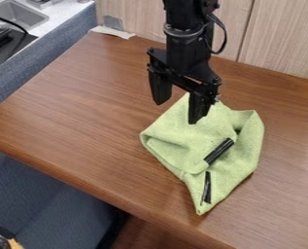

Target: Unfold the cloth from right to left.

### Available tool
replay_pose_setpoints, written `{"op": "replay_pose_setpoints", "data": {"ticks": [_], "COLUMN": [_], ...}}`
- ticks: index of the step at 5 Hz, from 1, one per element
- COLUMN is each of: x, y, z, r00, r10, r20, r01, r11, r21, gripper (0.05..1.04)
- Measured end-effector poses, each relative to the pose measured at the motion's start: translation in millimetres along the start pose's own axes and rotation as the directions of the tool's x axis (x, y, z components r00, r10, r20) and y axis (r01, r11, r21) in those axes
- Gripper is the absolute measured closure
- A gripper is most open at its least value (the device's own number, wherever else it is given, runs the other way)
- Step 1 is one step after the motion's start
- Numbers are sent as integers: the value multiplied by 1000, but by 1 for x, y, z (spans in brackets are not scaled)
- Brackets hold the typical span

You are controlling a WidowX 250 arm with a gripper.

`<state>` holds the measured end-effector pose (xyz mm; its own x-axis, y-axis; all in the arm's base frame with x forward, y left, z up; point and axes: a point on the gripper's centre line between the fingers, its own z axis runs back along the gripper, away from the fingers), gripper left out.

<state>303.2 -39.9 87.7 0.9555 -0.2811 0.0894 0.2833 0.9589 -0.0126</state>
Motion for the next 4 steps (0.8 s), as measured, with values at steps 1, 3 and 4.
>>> {"op": "replay_pose_setpoints", "data": {"ticks": [1,3,4], "x": [-2,6,10], "y": [-1,-42,-59], "z": [-9,-24,-32], "r00": [1000,993,987], "r10": [4,-102,-154], "r20": [-29,-52,-51], "r01": [-4,102,153], "r11": [1000,995,988], "r21": [-5,-2,-25], "gripper": [83,83,84]}}
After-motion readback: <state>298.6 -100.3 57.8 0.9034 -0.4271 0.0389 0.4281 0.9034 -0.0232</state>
